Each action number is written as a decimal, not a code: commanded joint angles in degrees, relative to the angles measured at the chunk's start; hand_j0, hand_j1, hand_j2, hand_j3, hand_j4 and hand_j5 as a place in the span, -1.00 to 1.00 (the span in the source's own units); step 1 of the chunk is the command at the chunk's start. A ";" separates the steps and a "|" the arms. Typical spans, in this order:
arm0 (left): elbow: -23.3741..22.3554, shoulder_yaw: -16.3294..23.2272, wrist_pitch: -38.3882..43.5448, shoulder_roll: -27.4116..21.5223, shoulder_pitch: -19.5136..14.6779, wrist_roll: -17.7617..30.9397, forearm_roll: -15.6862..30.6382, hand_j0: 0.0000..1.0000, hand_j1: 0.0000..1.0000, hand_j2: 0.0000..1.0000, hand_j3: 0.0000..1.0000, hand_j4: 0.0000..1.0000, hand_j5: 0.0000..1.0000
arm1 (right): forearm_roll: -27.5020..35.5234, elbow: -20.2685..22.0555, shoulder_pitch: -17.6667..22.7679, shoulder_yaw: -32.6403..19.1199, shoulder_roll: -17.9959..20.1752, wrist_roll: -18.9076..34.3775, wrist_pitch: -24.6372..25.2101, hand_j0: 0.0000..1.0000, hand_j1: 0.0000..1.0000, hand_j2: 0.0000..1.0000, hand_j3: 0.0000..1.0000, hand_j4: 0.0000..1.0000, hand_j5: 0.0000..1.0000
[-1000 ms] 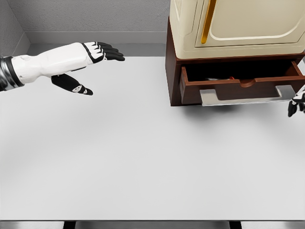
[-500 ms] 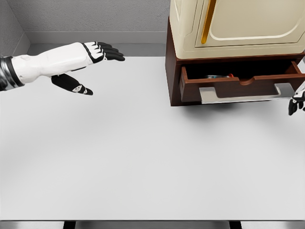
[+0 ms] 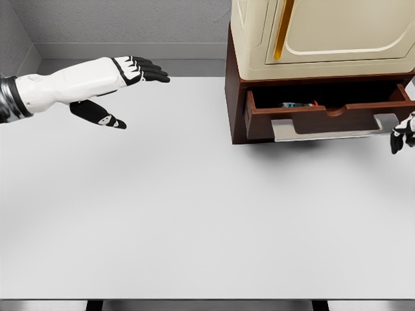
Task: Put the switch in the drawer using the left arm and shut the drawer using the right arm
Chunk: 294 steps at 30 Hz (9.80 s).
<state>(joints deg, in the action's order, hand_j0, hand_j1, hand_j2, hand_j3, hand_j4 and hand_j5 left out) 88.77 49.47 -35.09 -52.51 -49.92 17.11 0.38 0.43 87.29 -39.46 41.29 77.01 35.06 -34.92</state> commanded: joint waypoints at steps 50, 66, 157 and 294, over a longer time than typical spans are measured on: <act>-0.71 0.37 0.09 -0.04 -0.35 -0.06 0.41 1.00 1.00 1.00 1.00 1.00 1.00 | 0.53 -5.90 0.09 -1.21 -0.72 -0.06 -0.08 -0.03 -0.03 -0.03 -0.03 -0.03 -0.03; -0.62 0.46 0.09 -0.04 -0.35 -0.06 0.06 1.00 1.00 1.00 1.00 1.00 1.00 | 0.45 -2.83 0.18 -1.04 -1.59 -0.06 -0.08 -0.03 -0.03 -0.03 -0.03 -0.03 -0.03; -1.06 0.63 0.09 -0.13 -1.41 -0.06 -0.82 1.00 1.00 1.00 1.00 1.00 1.00 | 0.62 -17.24 -3.08 -1.74 -10.12 -0.06 -0.08 0.09 0.09 0.09 0.09 0.09 0.09; -5.19 1.25 0.09 0.04 -1.41 0.03 -1.26 1.00 1.00 1.00 1.00 1.00 1.00 | 1.59 -23.84 5.10 -4.91 -6.43 -0.06 -0.08 1.00 1.00 1.00 1.00 1.00 1.00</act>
<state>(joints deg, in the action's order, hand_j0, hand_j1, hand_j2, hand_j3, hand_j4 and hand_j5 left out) 83.54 50.50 -35.09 -52.46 -51.42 17.13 -1.22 1.93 58.74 -34.37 33.82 68.80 35.02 -35.16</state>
